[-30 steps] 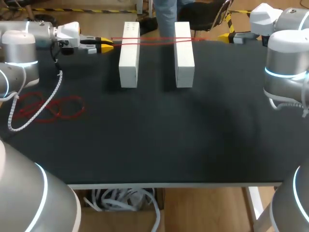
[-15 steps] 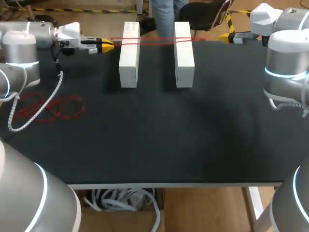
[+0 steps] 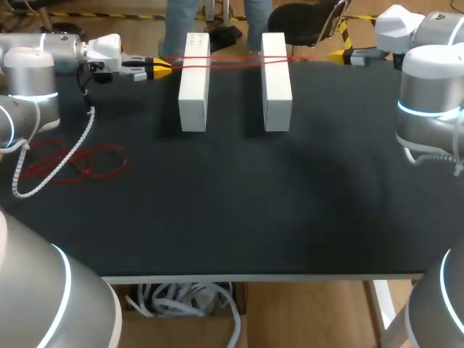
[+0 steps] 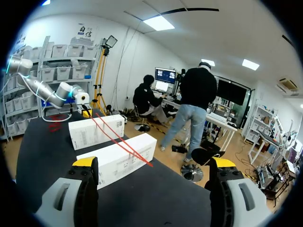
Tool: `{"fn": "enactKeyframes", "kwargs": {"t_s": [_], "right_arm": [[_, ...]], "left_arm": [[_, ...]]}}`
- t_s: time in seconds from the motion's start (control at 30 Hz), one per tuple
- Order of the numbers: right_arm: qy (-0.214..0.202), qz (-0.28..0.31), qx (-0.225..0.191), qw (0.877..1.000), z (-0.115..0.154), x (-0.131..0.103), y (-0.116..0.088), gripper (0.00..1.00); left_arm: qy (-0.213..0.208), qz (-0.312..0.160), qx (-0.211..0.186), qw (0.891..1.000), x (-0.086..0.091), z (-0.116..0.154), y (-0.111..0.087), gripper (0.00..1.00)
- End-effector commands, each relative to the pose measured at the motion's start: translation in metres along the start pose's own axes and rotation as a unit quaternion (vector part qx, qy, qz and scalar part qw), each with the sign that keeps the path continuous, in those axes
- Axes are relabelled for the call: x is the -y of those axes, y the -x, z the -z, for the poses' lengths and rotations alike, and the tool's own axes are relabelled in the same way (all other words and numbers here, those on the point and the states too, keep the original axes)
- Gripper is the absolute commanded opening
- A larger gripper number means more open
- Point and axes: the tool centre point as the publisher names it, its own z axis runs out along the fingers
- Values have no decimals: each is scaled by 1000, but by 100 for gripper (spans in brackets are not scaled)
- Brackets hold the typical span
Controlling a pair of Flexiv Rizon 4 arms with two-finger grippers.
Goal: Grab the tape and strap the tape.
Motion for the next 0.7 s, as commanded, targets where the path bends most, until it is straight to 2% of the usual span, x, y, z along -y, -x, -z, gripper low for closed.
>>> {"fn": "enactKeyframes", "kwargs": {"t_s": [0.03,0.3,0.7], "right_arm": [[1,0,-1,1000,1,0,1,100],[1,0,-1,1000,1,0,1,100],[1,0,-1,1000,1,0,1,100]], "left_arm": [[-5,-4,-6,1000,3,0,-4,0],[-31,-6,-22,999,18,-8,-19,0],[-70,-1,-28,997,53,-24,-51,0]]}}
